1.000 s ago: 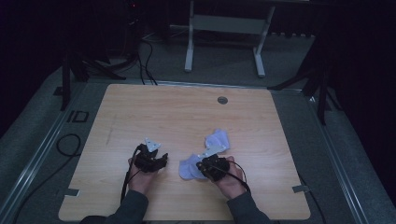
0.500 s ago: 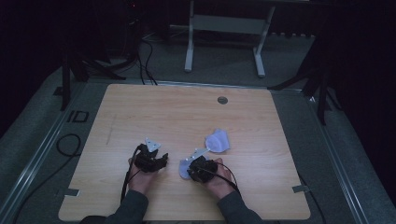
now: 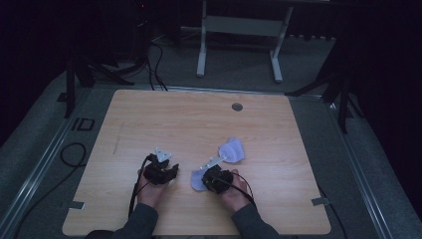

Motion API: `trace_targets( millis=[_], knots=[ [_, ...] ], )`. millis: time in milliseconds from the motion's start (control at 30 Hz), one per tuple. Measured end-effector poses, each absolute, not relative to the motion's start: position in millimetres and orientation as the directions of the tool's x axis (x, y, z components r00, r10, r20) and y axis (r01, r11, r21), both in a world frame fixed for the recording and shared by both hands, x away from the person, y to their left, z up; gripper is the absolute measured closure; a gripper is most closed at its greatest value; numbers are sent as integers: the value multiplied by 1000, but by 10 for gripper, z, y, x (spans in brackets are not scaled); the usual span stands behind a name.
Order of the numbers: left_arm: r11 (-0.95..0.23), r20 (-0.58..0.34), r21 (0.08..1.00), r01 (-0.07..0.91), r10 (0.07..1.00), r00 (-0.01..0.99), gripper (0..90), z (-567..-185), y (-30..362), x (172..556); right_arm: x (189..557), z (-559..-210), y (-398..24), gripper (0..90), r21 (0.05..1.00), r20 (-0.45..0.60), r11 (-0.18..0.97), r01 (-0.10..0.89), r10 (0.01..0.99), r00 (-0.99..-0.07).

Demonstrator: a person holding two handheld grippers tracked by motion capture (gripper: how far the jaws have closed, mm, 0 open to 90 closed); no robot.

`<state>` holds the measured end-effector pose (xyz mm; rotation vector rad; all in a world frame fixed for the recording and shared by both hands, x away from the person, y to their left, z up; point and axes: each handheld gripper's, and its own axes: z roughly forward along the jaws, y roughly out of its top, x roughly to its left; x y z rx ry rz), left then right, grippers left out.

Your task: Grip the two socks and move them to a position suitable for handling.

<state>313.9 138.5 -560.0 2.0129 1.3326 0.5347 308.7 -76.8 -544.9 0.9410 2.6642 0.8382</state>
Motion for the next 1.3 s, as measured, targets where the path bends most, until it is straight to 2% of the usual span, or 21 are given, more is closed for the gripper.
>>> trace_targets(
  millis=[33, 133, 233, 400, 700, 967, 1133, 1300],
  knots=[
    [-280, -14, 714, 642, 911, 413, 627, -5588, 1355, 3123, 3089, -5449, -769, 879, 571, 6, 638, 517, 626, -779],
    [-308, -12, 715, 627, 892, 452, 736, -5571, 1296, 3088, 3094, -5451, -778, 878, 573, 15, 632, 521, 628, -778],
    [-331, -14, 716, 615, 874, 487, 804, -5564, 1237, 3059, 3080, -5454, -772, 879, 576, 2, 636, 514, 628, -778],
    [-330, -59, 729, 600, 843, 535, 891, -5520, 1169, 2998, 3070, -5459, -769, 879, 581, 0, 630, 515, 633, -774],
    [-362, -105, 717, 596, 789, 605, 900, -5567, 947, 2930, 3061, -5460, -766, 879, 580, -6, 630, 516, 636, -772],
    [-391, -81, 702, 595, 787, 612, 900, -5599, 862, 2900, 3058, -5464, -769, 879, 585, -3, 624, 519, 641, -768],
    [-402, -65, 700, 590, 787, 614, 900, -5597, 848, 2893, 3078, -5461, -789, 879, 586, 25, 609, 534, 645, -763],
    [-416, -40, 704, 576, 786, 617, 900, -5600, 833, 2875, 3079, -5444, -893, 876, 613, 98, 558, 560, 649, -754]
  ],
)
